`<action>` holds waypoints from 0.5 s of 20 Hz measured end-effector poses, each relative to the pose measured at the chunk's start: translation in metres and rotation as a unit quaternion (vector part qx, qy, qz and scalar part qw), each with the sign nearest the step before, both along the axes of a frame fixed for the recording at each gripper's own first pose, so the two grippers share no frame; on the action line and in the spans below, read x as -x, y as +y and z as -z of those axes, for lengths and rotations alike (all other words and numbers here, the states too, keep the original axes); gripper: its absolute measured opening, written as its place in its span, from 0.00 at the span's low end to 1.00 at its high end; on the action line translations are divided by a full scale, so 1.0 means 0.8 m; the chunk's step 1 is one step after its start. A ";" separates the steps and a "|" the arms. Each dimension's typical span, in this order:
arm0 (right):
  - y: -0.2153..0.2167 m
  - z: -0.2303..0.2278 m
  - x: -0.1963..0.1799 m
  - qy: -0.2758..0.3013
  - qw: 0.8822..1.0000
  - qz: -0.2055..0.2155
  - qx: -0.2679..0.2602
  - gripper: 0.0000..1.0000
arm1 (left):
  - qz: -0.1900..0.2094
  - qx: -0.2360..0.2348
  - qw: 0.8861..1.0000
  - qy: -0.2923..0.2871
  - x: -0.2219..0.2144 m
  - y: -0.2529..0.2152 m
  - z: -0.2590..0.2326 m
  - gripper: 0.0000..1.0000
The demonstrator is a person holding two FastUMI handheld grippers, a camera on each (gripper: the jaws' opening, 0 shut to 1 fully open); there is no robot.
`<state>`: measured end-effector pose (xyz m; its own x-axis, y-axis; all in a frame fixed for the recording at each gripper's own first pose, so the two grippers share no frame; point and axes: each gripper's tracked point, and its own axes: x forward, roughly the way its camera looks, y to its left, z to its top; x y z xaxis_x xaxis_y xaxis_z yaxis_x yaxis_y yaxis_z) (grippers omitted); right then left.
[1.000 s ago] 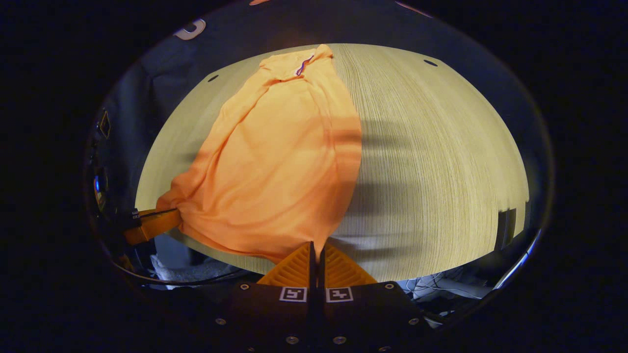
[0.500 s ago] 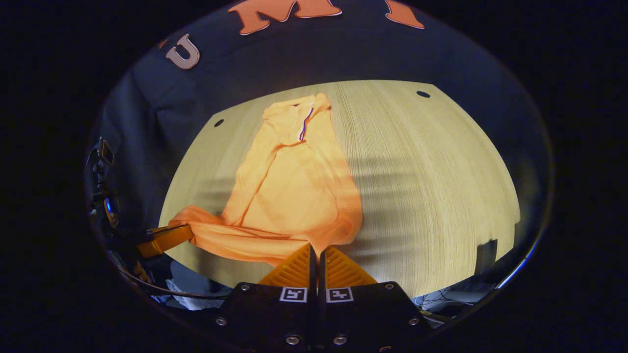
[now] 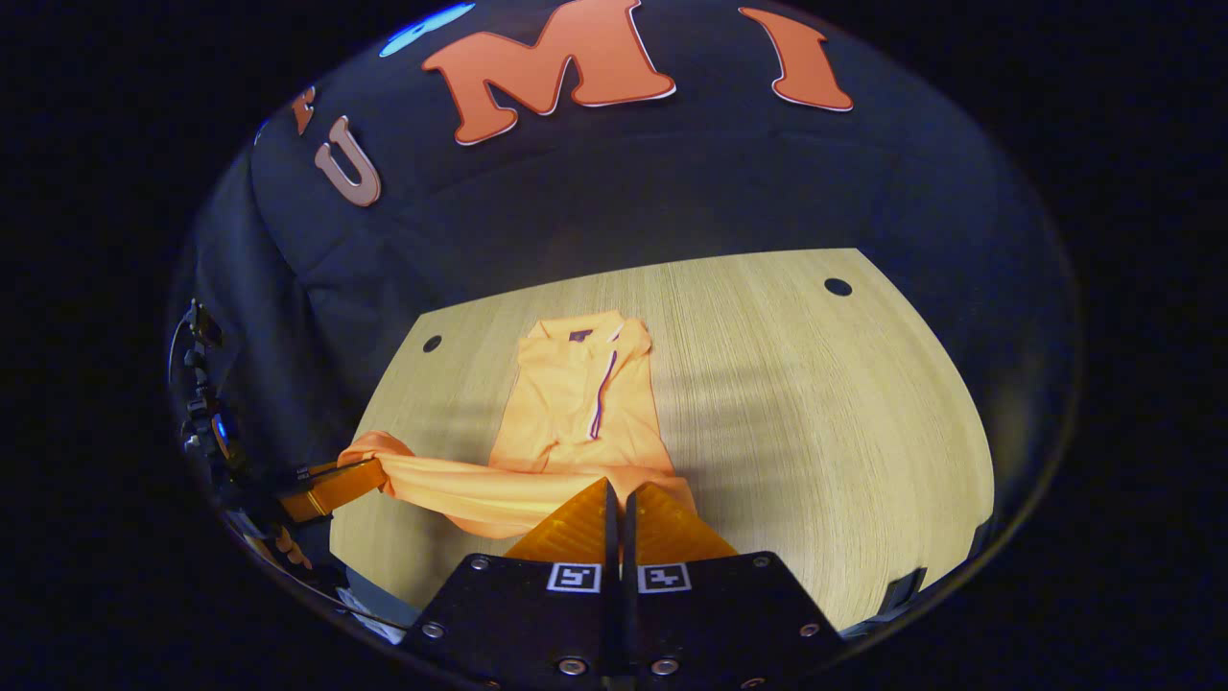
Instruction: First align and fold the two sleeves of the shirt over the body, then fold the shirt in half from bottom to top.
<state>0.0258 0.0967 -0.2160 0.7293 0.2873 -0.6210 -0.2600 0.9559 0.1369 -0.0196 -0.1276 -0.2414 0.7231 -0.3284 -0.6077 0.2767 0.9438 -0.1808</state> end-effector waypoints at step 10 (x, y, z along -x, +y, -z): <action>0.029 -0.013 -0.193 0.010 1.000 0.004 -0.025 0.00 | -0.019 -0.012 1.000 0.000 -0.180 -0.033 0.004 0.00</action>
<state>0.1800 0.1195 -0.2059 0.7189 0.3123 -0.6210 -0.2487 0.9498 0.1898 0.1244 -0.1543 -0.2444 0.7343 -0.2863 -0.6155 0.2408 0.9576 -0.1582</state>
